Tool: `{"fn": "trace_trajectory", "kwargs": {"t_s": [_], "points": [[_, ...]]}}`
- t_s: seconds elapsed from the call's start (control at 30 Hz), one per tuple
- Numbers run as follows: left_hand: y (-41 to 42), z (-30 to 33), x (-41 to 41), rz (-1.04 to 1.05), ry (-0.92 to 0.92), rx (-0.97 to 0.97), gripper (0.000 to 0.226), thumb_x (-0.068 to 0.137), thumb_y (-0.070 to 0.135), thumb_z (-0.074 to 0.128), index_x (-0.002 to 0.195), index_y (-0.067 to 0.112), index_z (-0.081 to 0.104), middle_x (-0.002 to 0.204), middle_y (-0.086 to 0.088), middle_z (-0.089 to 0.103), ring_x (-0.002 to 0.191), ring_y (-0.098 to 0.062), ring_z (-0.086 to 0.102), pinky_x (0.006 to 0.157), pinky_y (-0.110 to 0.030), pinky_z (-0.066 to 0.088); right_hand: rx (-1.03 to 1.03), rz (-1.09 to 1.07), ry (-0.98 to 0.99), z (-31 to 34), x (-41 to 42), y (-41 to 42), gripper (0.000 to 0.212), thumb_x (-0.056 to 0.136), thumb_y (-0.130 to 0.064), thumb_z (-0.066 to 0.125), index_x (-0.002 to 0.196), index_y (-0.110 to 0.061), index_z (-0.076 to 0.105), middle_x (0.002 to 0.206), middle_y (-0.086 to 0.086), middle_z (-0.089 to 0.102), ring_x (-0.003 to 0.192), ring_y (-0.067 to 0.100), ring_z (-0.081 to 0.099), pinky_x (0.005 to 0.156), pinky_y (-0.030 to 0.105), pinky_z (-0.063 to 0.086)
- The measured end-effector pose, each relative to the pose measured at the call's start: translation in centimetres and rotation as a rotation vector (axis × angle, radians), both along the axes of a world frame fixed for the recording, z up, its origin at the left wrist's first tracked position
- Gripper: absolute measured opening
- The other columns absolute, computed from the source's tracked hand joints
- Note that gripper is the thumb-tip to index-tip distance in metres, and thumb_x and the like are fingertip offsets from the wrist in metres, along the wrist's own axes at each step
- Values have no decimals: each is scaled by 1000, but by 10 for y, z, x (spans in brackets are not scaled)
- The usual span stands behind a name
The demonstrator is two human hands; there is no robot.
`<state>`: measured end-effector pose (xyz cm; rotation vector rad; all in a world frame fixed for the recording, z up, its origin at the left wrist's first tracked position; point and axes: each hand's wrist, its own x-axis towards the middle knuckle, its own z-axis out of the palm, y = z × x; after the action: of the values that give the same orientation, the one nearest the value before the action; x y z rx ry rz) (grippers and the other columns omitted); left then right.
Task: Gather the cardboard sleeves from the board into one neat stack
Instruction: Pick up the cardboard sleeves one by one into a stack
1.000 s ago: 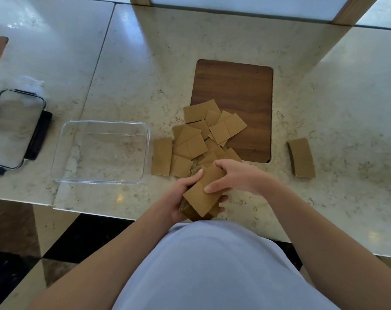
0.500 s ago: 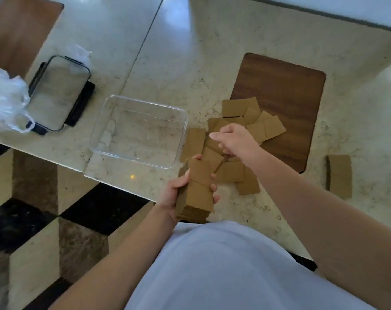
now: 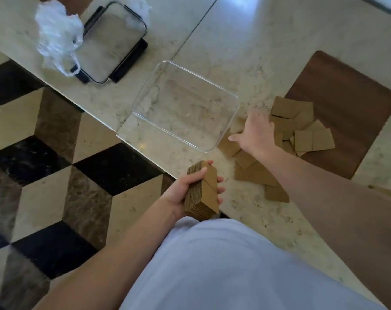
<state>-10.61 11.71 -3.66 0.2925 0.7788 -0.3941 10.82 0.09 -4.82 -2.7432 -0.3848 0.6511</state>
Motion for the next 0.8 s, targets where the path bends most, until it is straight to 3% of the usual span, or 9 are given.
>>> {"fn": "trace_trajectory", "kwargs": {"t_s": [0.1, 0.17, 0.27, 0.37, 0.43, 0.53, 0.6, 0.7, 0.8], "points": [[-4, 1, 10, -49, 41, 18, 40, 89, 19, 73, 129, 20, 66, 116, -28, 69, 94, -45, 70, 75, -55, 59, 228, -187, 334, 5, 3, -21, 97, 76, -33, 89, 153, -7, 36, 149, 11, 51, 136, 31, 50, 97, 35, 42], [-10, 3, 17, -90, 48, 20, 44, 88, 18, 74, 130, 19, 64, 115, -29, 68, 93, -45, 70, 74, -56, 59, 305, -292, 431, 12, 0, -40, 94, 76, -36, 88, 152, -11, 39, 150, 7, 51, 134, 29, 50, 102, 34, 43], [-18, 3, 27, -143, 54, 12, 44, 89, 18, 72, 132, 18, 62, 114, -29, 66, 92, -44, 69, 73, -55, 59, 415, -421, 491, 27, -7, -73, 67, 74, -41, 88, 127, -17, 55, 122, -3, 64, 112, 22, 63, 89, 37, 54], [-23, 3, 35, -166, 82, -36, 41, 94, 21, 67, 134, 19, 60, 114, -27, 62, 96, -43, 65, 75, -54, 57, 709, -596, 714, 45, -20, -107, 53, 70, -28, 91, 114, -13, 65, 115, 7, 73, 100, 23, 72, 87, 41, 61], [-25, 2, 39, -187, 74, -70, 43, 95, 22, 68, 137, 19, 58, 112, -27, 63, 95, -43, 66, 77, -55, 57, 850, -571, 869, 57, -35, -119, 43, 70, -22, 91, 106, -13, 68, 103, 6, 76, 90, 19, 74, 74, 32, 61], [-31, 4, 44, -317, 24, -63, 46, 90, 26, 73, 133, 14, 63, 112, -24, 69, 92, -41, 69, 79, -57, 58, 713, -271, 879, 63, -63, -110, 33, 73, -31, 89, 94, -20, 66, 85, -6, 70, 79, 9, 67, 64, 22, 52], [-37, 7, 45, -419, -4, -92, 43, 90, 27, 70, 127, 6, 69, 113, -25, 70, 99, -42, 69, 82, -58, 57, 586, -119, 756, 58, -79, -95, 39, 72, -40, 89, 92, -21, 62, 84, -6, 65, 77, 9, 63, 65, 27, 52], [-38, 8, 44, -419, -5, -150, 48, 93, 39, 64, 127, 6, 71, 116, -26, 70, 104, -44, 70, 86, -59, 57, 447, -72, 562, 50, -87, -78, 56, 63, -52, 91, 93, -22, 54, 92, -4, 63, 81, 14, 60, 69, 38, 54], [-33, 2, 37, -386, -63, -172, 70, 90, 54, 69, 141, 7, 61, 125, -28, 66, 107, -45, 67, 84, -55, 58, 400, -31, 532, 47, -80, -76, 62, 57, -56, 93, 95, -29, 53, 101, -6, 56, 85, 14, 58, 62, 31, 55]]}}
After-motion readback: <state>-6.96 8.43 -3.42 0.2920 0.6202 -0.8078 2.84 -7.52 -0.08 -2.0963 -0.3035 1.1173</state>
